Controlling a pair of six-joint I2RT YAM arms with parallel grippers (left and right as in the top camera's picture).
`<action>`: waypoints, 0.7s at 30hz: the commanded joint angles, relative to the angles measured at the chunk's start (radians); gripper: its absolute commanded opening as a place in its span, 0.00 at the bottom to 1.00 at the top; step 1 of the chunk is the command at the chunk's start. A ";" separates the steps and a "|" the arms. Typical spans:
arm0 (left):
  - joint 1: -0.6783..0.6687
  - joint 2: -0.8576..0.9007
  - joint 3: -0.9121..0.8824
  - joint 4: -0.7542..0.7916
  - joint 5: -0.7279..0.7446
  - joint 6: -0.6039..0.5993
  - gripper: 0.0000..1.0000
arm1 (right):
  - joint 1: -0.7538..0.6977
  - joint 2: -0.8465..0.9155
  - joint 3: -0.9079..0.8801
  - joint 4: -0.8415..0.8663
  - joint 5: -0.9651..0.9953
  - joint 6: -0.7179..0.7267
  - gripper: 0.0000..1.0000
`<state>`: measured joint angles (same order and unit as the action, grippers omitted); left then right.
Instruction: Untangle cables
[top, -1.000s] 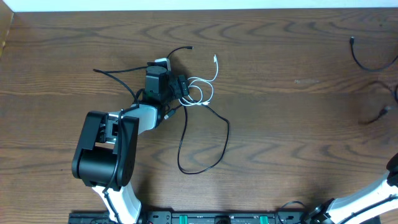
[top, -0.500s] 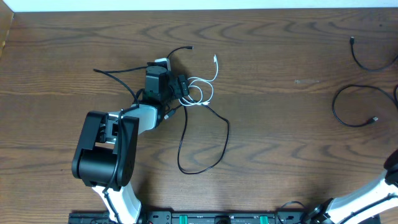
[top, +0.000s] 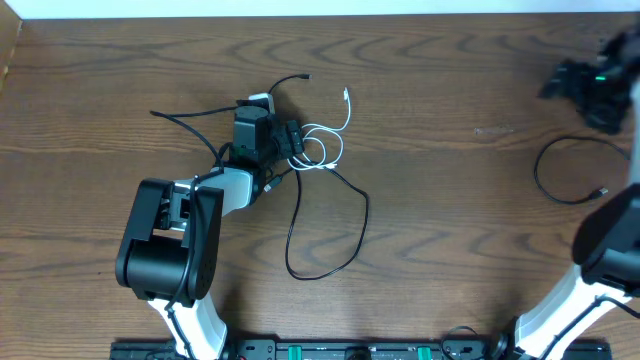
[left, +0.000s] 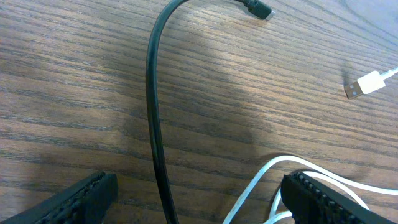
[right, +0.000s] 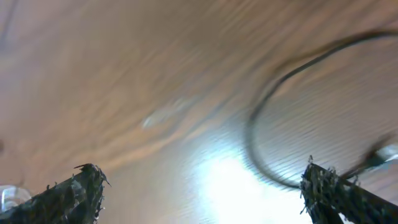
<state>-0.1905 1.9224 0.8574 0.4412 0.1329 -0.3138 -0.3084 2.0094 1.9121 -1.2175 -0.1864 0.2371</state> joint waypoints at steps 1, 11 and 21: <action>0.003 0.004 -0.002 -0.018 0.016 0.002 0.90 | 0.099 0.006 0.001 -0.051 -0.008 -0.002 0.99; 0.003 0.004 -0.002 -0.018 0.016 0.002 0.90 | 0.385 0.006 -0.179 -0.002 -0.156 0.137 0.99; 0.003 0.004 -0.002 -0.019 0.016 0.002 0.89 | 0.607 0.006 -0.391 0.170 -0.195 0.306 0.94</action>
<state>-0.1905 1.9224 0.8574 0.4416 0.1329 -0.3138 0.2382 2.0094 1.5661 -1.0721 -0.3557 0.4667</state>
